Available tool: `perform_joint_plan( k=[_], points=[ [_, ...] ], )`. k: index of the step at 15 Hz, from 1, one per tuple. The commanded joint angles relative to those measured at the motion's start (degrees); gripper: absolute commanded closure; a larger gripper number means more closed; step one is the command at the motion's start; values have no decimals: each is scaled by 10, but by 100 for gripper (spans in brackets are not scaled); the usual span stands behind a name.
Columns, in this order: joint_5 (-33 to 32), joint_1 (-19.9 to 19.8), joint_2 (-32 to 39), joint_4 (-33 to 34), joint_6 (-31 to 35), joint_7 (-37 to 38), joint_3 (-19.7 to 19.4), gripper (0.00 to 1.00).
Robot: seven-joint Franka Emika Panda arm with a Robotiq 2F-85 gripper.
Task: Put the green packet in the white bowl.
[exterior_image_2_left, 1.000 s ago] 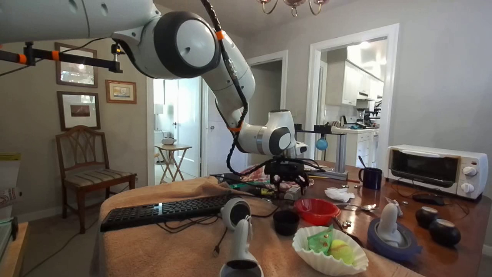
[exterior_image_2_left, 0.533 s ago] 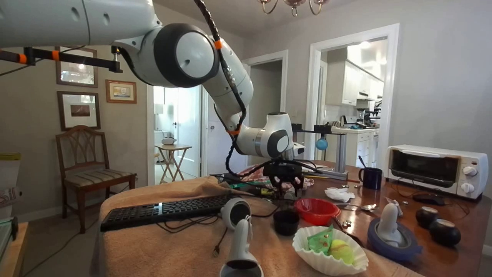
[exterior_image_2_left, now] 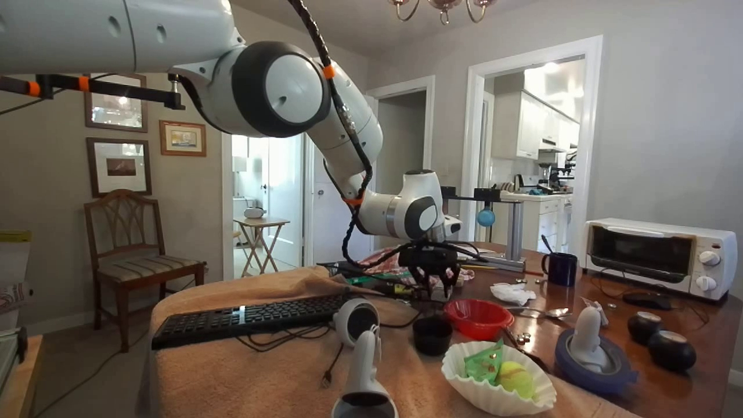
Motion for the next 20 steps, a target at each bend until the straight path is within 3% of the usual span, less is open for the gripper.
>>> perform_joint_plan(
  k=[1,10,14,20],
  points=[
    [0,10,16,32,-23,1,-12,82],
    [-82,53,-56,40,-135,-72,-62,82],
    [-98,55,-72,47,-179,-123,-56,82],
    [-91,50,-73,56,-191,-181,-42,82]
  ],
)
